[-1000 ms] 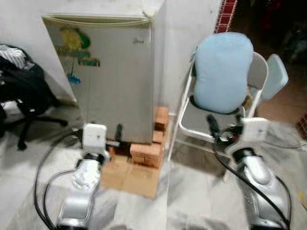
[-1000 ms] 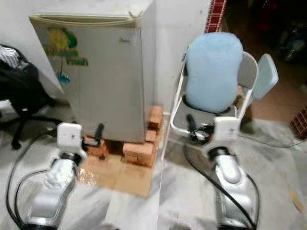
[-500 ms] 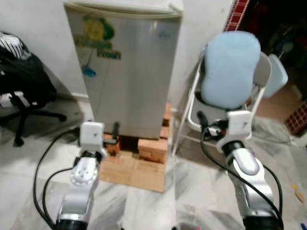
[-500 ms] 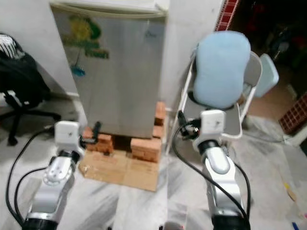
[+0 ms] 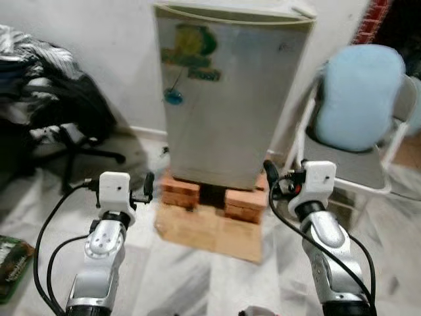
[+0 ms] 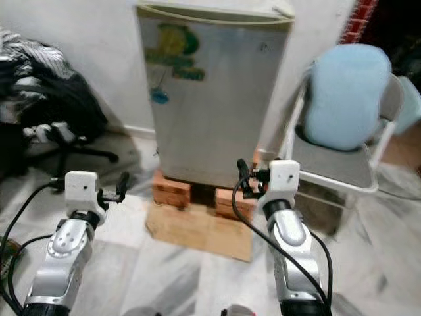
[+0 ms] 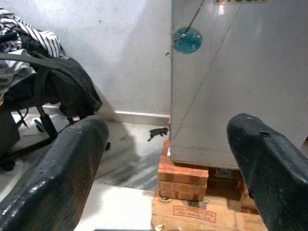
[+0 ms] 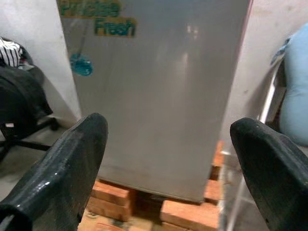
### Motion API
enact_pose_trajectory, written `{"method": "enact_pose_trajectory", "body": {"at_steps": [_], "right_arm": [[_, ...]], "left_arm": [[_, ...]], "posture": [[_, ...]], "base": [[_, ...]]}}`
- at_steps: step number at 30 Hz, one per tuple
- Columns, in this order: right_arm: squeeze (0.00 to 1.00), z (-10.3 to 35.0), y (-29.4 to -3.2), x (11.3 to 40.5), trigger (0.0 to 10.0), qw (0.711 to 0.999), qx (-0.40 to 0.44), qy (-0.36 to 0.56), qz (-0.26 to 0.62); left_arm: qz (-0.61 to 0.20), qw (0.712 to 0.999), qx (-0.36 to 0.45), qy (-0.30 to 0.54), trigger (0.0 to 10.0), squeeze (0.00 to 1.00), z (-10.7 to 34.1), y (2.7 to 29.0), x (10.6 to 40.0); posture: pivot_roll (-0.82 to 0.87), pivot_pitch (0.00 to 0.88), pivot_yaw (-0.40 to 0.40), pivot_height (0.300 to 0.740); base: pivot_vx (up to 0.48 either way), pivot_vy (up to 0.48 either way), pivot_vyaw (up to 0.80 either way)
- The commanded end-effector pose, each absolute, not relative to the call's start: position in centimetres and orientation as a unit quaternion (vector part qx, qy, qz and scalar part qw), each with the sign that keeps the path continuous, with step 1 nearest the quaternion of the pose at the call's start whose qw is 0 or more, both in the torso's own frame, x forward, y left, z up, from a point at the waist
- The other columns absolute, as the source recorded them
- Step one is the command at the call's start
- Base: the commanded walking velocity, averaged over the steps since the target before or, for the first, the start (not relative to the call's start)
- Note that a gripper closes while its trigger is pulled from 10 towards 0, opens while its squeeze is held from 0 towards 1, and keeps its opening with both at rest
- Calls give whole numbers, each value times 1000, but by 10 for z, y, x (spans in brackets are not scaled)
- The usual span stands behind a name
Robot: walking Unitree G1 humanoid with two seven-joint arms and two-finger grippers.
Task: Restocking fridge
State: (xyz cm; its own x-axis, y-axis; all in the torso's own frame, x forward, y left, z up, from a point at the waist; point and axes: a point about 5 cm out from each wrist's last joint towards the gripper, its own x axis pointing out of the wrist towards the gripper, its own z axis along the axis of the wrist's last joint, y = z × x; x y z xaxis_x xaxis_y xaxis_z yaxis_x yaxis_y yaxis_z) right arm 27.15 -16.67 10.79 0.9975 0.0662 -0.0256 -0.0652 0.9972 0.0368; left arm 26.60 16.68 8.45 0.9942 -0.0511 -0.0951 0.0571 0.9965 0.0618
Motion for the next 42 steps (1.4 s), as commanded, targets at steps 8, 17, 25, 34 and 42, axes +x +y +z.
{"method": "enact_pose_trajectory", "body": {"at_steps": [8, 17, 25, 34, 42], "right_arm": [[0, 111, -171, 277, 10000, 1000, 23, 12, 12], [0, 115, -181, 284, 10000, 1000, 15, 3, -7], [0, 113, -176, 281, 10000, 1000, 29, 7, -9], [0, 115, -181, 283, 10000, 999, 33, 4, -20], [0, 116, -180, 284, 10000, 999, 32, 2, -19]], "left_arm": [[-32, 999, 11, 39, 10000, 0, 95, 166, 274], [-45, 998, 1, 44, 10000, 0, 94, 159, 269], [-36, 999, 2, 39, 10000, 0, 97, 165, 271], [-47, 998, -8, 36, 10000, 0, 98, 160, 271], [-49, 998, -10, 31, 10000, 0, 99, 159, 272]], "posture": [[7, 0, 4, 740], [12, 0, 8, 740], [8, 0, 10, 740], [3, 0, 12, 740], [3, 0, 12, 740]], "base": [[0, 480, -800], [0, 464, -800], [0, 42, -800], [0, 407, -800], [0, 0, -800]]}}
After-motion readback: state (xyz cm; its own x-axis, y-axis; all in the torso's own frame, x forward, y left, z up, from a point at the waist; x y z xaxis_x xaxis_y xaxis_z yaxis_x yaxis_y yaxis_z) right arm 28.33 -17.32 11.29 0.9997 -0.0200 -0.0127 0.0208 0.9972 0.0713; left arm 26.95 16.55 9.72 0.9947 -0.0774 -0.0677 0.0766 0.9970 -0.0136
